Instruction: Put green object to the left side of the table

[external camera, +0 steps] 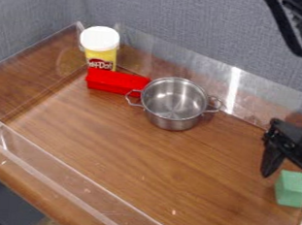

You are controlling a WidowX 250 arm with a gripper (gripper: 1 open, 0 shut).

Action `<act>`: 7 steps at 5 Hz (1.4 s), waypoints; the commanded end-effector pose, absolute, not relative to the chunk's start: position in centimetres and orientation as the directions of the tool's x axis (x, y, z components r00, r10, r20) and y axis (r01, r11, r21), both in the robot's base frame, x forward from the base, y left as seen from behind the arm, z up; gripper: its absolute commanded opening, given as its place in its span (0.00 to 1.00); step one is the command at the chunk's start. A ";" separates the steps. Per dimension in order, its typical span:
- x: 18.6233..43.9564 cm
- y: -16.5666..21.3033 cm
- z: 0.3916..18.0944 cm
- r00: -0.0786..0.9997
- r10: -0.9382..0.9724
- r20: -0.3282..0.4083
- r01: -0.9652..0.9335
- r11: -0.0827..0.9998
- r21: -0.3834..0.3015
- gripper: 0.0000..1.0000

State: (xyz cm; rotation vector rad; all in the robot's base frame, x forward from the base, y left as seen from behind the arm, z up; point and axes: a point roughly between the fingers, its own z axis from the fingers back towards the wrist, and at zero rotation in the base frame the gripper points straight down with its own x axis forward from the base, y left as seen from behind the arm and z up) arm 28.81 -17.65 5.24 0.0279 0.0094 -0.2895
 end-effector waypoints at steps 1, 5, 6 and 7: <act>29.6 -17.6 5.8 0.961 -0.275 0.019 0.275 0.961 0.009 0.00; 29.8 -16.0 8.7 0.959 -0.278 0.050 0.276 0.960 0.043 0.00; 29.9 -15.7 9.1 0.958 -0.282 0.054 0.279 0.959 0.048 0.00; 30.0 -15.4 9.2 0.957 -0.284 0.055 0.281 0.958 0.051 0.00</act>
